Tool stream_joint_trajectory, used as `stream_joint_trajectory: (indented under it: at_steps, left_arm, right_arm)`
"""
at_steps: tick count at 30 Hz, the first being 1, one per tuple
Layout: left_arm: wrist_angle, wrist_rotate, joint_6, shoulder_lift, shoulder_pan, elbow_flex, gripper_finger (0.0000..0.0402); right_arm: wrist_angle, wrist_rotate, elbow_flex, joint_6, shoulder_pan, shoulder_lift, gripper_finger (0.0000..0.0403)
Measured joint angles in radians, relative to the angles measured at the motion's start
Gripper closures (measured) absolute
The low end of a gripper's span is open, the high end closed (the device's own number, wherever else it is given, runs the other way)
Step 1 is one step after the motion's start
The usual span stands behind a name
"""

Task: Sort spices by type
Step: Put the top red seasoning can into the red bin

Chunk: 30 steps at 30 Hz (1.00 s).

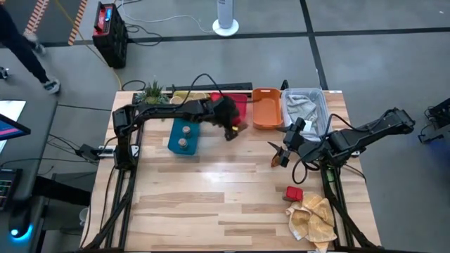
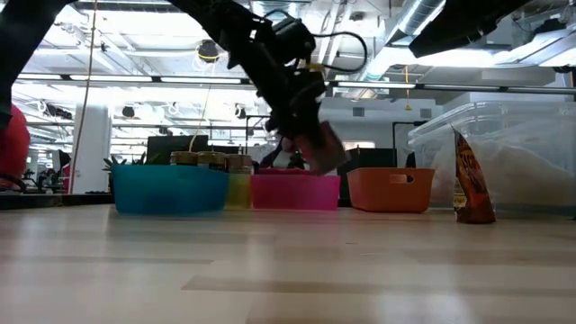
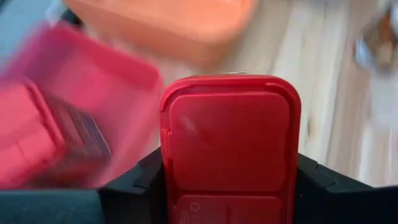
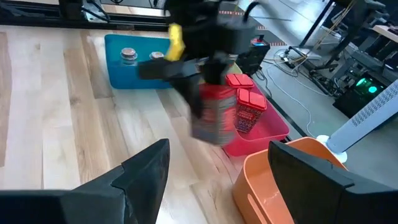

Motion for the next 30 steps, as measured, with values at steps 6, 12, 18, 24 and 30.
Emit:
stream_joint_trajectory:
  at_steps: [6, 12, 18, 24, 30]
  left_arm:
    - [0.124, -0.109, -0.1, 0.0, 0.03, 0.002, 0.0188]
    - [0.142, -0.214, -0.155, 0.0, 0.064, 0.002, 0.0199]
    - [0.165, -0.221, -0.218, 0.007, 0.106, 0.002, 0.0192]
    - [0.21, -0.122, -0.308, 0.04, 0.141, 0.003, 0.019]
    - [0.235, -0.237, -0.291, 0.051, 0.142, 0.001, 0.0188]
  right_arm:
    - [0.0, 0.0, 0.0, 0.0, 0.0, 0.0, 0.0099]
    - [0.002, 0.0, 0.0, 0.0, 0.0, 0.0, 0.0099]
    - [0.03, 0.0, 0.0, -0.015, 0.0, 0.0, 0.0099]
    - [0.031, 0.0, 0.0, -0.016, 0.0, 0.0, 0.0099]
    - [0.03, 0.0, 0.0, -0.017, 0.002, 0.0, 0.0099]
